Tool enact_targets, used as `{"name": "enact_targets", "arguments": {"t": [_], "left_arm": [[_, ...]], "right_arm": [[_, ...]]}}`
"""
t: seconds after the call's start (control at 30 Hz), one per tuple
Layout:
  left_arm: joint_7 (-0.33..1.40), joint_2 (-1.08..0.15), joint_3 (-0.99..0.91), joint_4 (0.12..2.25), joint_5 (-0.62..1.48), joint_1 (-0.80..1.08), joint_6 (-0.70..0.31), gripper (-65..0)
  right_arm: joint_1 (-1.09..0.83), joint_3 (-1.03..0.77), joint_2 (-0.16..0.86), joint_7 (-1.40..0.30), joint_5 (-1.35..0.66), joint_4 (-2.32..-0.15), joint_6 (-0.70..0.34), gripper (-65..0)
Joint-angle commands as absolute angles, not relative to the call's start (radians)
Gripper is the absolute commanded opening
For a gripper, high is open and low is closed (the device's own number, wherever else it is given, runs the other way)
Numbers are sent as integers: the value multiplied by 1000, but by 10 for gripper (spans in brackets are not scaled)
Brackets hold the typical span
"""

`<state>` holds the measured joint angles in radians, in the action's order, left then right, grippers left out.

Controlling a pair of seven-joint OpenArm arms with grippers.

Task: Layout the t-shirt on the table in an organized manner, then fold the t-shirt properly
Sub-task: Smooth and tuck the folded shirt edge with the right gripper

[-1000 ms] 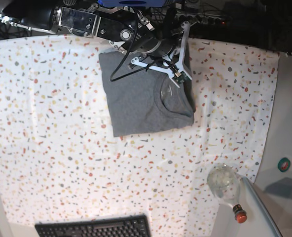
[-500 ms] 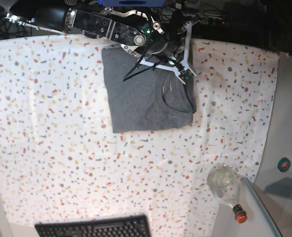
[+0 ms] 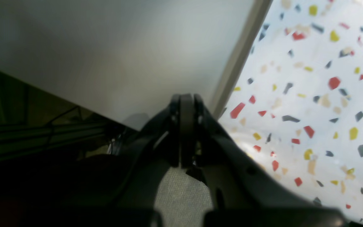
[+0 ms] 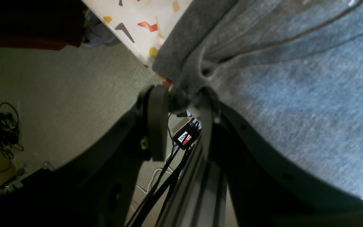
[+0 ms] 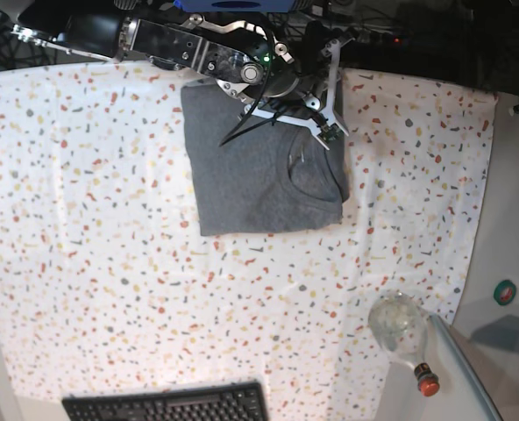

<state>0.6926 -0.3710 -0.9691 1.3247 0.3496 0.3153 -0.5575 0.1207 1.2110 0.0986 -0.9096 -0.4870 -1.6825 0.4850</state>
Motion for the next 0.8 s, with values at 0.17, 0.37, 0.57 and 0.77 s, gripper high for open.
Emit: {"name": "enact_targets", "arguments": {"t": [0.17,0.37,0.57,0.77], "left_arm": [[679,-377,-895,1346,358,317,-558,-650],[679,-354,-849,1353,367,315,-558,-650],[679,-351,-851,1348,367,320,-558,-650],[679,-352,-852,1351,367,321,-558,-650]], "right_arm": [[133,1210,97,-897,-489,-1802,478,-480],[143,1176,117,-889,-484,-1860,478,-485],[177,1055,110,-878,-484,-1653,478,-650],[208,1178,107,-785,-484,-1535,478,-650]]}}
